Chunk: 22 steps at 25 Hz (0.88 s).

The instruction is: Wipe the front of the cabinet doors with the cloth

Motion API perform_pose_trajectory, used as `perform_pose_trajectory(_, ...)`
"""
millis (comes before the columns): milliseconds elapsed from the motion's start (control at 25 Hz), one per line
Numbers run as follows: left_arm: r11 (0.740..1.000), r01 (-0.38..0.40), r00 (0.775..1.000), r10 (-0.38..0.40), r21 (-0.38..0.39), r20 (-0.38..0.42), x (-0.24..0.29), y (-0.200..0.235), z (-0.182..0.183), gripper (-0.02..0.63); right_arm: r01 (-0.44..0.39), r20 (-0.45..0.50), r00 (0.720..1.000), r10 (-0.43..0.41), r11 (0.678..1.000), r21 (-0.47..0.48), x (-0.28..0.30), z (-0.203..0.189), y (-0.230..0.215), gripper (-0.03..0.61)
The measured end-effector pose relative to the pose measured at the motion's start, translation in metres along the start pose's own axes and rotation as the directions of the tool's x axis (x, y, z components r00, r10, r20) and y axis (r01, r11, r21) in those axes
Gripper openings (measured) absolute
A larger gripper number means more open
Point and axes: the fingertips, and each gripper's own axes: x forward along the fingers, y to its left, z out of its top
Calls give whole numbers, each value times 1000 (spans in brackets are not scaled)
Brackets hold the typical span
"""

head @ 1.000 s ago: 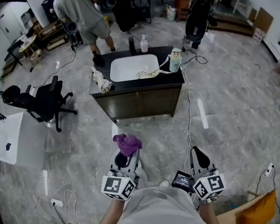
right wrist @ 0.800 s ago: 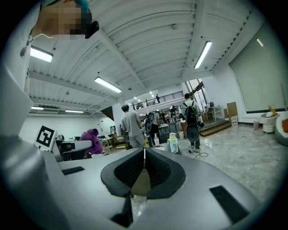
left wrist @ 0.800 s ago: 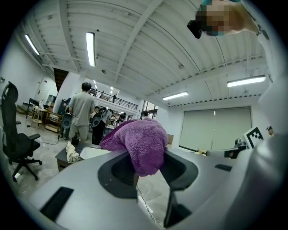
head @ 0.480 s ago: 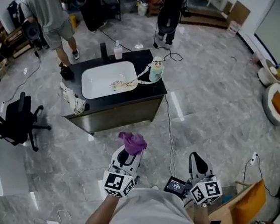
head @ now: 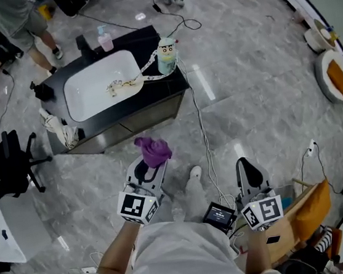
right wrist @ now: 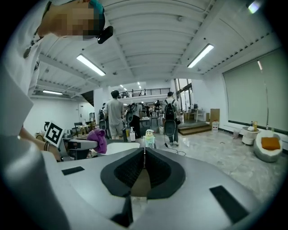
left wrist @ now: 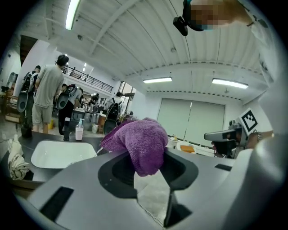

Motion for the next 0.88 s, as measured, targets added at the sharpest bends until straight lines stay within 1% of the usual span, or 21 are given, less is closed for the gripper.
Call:
perform_pose_trajectory(80, 1000, -23, 998, 23, 11, -57, 26, 4, -28, 137, -32, -17, 999, 32, 999, -1, 26, -14, -20, 29)
perform_pose_trajectory(160, 998, -56, 993, 57, 10, -108, 55, 9, -56, 137, -79, -45, 996, 78, 996, -30, 57, -29, -42, 29)
perform_pose_trajectory(280, 991, -128, 983, 123, -30, -139, 104, 16, -86, 137, -168, -87, 983, 161, 983, -78, 105, -48, -78, 29)
perform_pose_trajectory(360, 983, -175, 975, 163, -64, -150, 140, 23, -106, 137, -213, -92, 974, 206, 974, -74, 137, -60, -102, 29)
perform_pose_trajectory(440, 975, -209, 968, 195, -79, -156, 175, 30, -128, 137, -248, -85, 966, 243, 967, -52, 167, -74, -119, 29)
perform_pose_trajectory(520, 968, -234, 962, 217, -87, -166, 205, 38, -151, 137, -281, -84, 957, 279, 959, -22, 192, -94, -127, 29)
perform_pose_trajectory(720, 946, -298, 942, 269, -131, -202, 274, 73, -217, 137, -370, -94, 923, 372, 928, 43, 242, -151, -126, 29)
perform_pose_trajectory(800, 944, -304, 937, 271, -129, -221, 297, 82, -241, 137, -373, -93, 920, 380, 924, 85, 252, -170, -127, 29)
perform_pose_trajectory(880, 949, -299, 933, 269, -99, -240, 313, 88, -261, 137, -388, -112, 909, 402, 913, 129, 255, -192, -125, 29)
